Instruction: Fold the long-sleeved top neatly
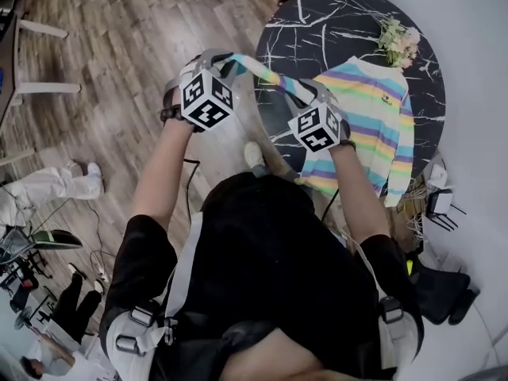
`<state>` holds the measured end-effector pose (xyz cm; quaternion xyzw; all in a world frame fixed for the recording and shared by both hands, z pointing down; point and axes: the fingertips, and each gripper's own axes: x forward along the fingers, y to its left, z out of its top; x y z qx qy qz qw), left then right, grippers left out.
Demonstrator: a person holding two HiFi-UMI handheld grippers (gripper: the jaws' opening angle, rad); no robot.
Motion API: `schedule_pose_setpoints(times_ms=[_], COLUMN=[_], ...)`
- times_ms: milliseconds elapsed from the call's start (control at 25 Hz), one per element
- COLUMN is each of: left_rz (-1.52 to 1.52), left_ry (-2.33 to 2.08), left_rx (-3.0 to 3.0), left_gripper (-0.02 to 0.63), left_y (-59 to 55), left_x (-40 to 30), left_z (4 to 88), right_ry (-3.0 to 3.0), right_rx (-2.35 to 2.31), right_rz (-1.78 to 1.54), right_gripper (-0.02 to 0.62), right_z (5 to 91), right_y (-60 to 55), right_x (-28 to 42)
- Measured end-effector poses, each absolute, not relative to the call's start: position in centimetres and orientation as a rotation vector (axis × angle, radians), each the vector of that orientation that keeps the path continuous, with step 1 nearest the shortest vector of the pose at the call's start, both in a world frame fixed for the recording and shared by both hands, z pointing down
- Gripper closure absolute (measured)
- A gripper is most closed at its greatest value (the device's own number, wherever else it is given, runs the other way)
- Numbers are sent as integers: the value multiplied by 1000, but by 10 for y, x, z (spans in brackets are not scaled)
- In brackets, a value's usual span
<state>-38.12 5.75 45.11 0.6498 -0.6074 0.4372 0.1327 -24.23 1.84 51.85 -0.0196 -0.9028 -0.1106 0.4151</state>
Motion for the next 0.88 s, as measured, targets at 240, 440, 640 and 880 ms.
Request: schedule_pose_setpoints(times_ms=[240, 440, 640, 880], left_rz=[1313, 1394, 1453, 1363], left_ry=[-1758, -1709, -1609, -1535], left_rx=[1946, 1965, 1983, 1985], left_gripper=[549, 543, 535, 520], left_y=[59, 64, 70, 76], left_x=[-390, -393, -383, -381], left_z=[438, 459, 501, 530], right_ry=[-2262, -2342, -2389, -2397], right_rx=[46, 162, 211, 212], right_rz=[-327, -342, -308, -306], right_gripper=[568, 571, 571, 571], right_z=[522, 493, 479, 478], right_y=[6, -9, -9, -3], right_x=[-266, -262, -254, -254])
